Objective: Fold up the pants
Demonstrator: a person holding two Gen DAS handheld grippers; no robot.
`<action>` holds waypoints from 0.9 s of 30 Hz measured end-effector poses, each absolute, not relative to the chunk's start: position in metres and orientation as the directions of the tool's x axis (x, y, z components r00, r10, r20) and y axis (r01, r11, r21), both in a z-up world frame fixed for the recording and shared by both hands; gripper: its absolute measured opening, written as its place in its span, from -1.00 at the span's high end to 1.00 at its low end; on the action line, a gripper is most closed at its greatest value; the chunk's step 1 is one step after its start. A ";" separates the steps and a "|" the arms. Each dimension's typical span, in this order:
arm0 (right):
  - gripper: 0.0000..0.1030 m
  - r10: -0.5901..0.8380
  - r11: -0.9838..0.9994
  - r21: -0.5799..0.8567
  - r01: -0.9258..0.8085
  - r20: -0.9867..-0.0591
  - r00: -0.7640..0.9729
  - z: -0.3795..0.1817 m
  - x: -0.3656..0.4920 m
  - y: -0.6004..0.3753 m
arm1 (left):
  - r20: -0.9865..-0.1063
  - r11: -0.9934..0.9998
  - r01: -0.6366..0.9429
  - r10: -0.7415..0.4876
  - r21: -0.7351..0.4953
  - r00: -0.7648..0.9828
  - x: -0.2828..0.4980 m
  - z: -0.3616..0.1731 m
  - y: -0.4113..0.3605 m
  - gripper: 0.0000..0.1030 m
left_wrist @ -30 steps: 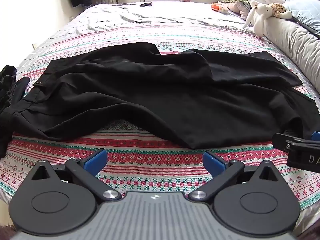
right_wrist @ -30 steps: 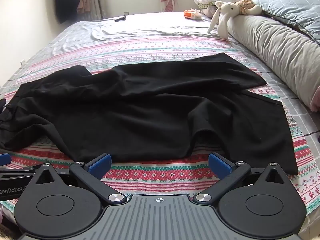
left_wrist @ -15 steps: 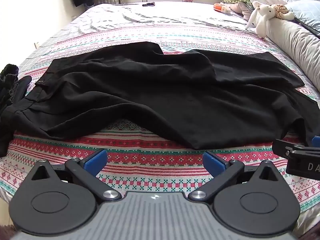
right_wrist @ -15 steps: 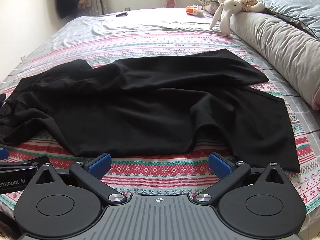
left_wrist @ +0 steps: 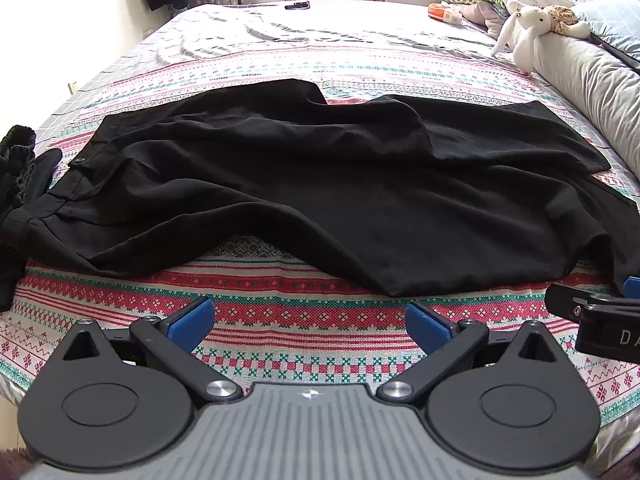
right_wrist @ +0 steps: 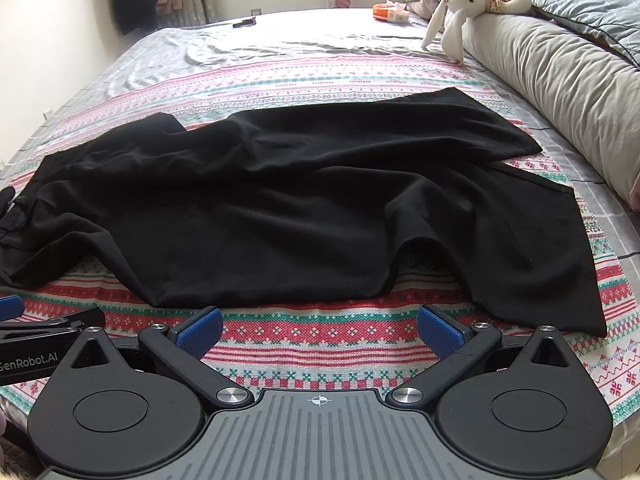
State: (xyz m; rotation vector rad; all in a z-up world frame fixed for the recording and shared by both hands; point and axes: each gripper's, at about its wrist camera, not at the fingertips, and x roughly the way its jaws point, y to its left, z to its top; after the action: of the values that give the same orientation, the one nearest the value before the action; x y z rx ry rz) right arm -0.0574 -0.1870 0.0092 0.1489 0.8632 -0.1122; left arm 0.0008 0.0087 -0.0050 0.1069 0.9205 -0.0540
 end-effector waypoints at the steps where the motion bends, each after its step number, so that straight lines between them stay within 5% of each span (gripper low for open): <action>1: -1.00 -0.037 0.984 0.086 0.158 -0.764 0.645 0.009 -0.057 -0.187 | -0.796 0.993 0.092 -0.002 0.068 0.605 0.001 -0.005 0.009 -1.00; 27: -1.00 -0.035 0.985 0.079 0.152 -0.773 0.633 0.005 -0.057 -0.184 | -0.797 0.994 0.090 -0.007 0.060 0.603 0.001 -0.005 0.011 -1.00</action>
State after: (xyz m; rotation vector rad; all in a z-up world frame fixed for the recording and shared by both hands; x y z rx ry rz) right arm -0.0571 -0.1842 0.0046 0.1414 0.8795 -0.1073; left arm 0.0011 0.0111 -0.0047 0.0969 0.9218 -0.0557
